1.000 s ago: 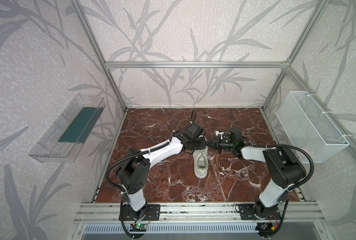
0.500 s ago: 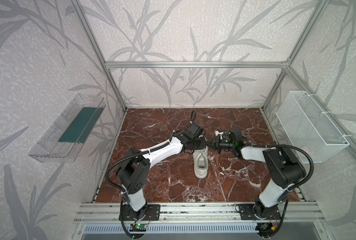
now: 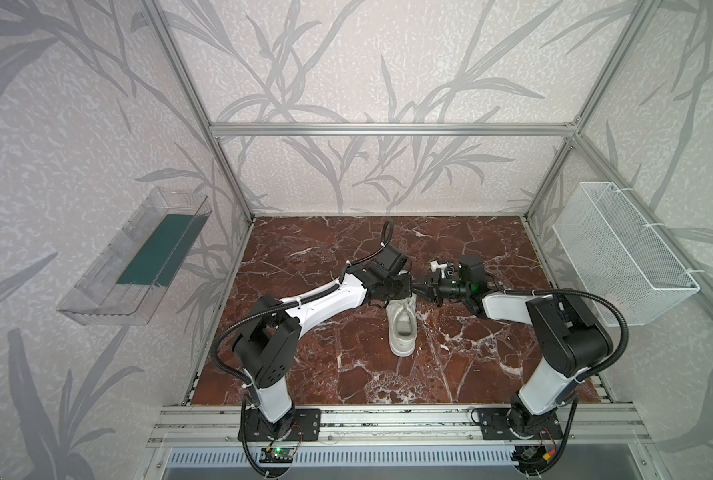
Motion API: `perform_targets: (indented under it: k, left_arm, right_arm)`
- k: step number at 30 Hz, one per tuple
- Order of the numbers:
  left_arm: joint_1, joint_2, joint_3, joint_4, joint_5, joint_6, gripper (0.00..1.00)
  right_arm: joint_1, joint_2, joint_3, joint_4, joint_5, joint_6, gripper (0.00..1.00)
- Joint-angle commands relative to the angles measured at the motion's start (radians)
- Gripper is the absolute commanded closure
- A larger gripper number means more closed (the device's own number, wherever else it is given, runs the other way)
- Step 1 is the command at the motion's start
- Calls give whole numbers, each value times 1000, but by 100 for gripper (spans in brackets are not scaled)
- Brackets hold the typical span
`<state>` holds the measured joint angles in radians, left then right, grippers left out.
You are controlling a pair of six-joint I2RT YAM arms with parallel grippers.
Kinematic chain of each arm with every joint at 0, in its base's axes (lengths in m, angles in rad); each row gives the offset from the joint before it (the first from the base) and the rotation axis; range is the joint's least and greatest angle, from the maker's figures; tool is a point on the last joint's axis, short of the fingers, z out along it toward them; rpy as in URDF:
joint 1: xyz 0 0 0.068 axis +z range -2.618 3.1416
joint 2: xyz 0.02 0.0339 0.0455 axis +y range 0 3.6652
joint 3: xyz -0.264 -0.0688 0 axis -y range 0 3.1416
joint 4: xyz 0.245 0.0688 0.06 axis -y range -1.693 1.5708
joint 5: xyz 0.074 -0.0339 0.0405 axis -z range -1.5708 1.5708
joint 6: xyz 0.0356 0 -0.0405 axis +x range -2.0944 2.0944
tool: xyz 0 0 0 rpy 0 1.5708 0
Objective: Tie the shoes
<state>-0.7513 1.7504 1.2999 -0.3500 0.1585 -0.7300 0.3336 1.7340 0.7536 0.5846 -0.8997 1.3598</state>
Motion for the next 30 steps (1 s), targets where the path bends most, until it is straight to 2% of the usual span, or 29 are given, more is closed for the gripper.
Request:
perform_targets:
  k: [1,5,10,14,16,19,24,27,30]
  left_arm:
    - [6,-58,-11,-44,-35,26,100]
    - [18,-89,-23,-66,-49,39,100]
    - [30,-143,-43,-86,-71,44,100]
    - [36,-192,-44,-92,-107,50,100]
    - [39,-219,-41,-90,-128,56,100]
    - [47,-245,-22,-90,-138,63,100]
    - [54,-235,71,-133,-135,93,100]
    - [56,-225,127,-157,-131,108,100]
    - [58,-221,159,-158,-128,110,100]
  right_arm:
    - [-10,-22,-12,-49,-9,-40,74]
    - [-25,-71,-23,-128,2,-88,73]
    - [-52,-148,-16,-319,32,-219,69]
    - [-79,-233,28,-594,115,-411,66]
    - [-84,-271,70,-768,194,-541,64]
    - [-85,-324,112,-923,298,-693,63]
    - [-64,-445,153,-983,422,-880,62]
    - [-19,-532,159,-919,509,-961,60]
    - [11,-553,160,-812,521,-1029,56]
